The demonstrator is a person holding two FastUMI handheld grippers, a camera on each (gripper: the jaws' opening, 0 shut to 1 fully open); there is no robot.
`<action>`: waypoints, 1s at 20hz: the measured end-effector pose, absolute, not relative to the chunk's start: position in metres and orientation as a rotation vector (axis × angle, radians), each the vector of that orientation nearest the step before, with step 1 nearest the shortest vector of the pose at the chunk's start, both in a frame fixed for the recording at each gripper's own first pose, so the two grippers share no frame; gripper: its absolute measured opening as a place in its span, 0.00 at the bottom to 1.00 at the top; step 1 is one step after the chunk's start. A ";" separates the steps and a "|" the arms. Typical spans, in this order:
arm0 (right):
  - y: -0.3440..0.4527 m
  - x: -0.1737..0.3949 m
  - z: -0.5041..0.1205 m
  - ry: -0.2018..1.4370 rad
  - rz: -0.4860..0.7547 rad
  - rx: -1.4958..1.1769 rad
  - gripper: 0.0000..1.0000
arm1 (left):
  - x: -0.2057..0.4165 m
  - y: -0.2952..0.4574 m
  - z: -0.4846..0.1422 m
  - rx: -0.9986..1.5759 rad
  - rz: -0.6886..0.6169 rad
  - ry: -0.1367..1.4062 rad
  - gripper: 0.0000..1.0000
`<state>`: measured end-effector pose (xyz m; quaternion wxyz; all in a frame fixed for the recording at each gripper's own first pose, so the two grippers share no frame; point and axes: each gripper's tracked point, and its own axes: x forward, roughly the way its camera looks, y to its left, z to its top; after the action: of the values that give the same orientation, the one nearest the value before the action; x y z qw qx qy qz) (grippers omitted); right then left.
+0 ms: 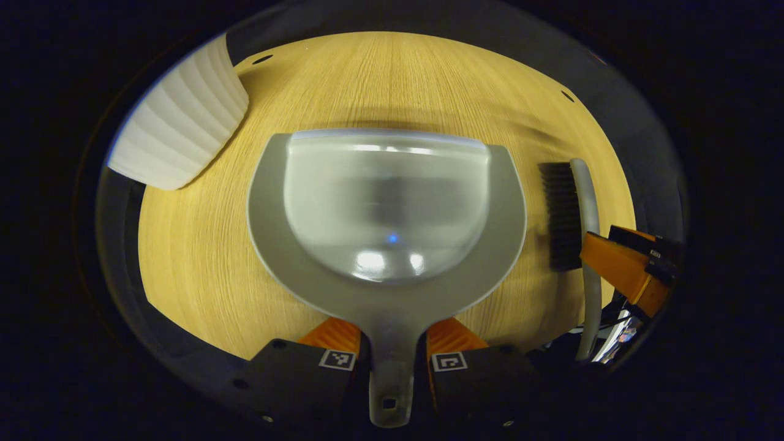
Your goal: Pick up the small broom and dustpan from the desktop, sweep the trash into the dustpan with the broom, and then empty the trash into the garbage bin.
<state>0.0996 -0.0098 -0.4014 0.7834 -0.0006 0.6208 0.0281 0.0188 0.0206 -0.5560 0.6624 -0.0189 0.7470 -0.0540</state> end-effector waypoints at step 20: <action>-0.040 0.161 -0.288 0.931 -0.022 -0.020 0.95 | 0.128 0.010 -0.431 0.034 -0.191 1.165 0.92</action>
<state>0.1613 -0.0402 -0.2879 0.8936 -0.0095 0.4486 -0.0107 0.1283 0.0097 -0.4312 0.8306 0.0161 0.5493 -0.0898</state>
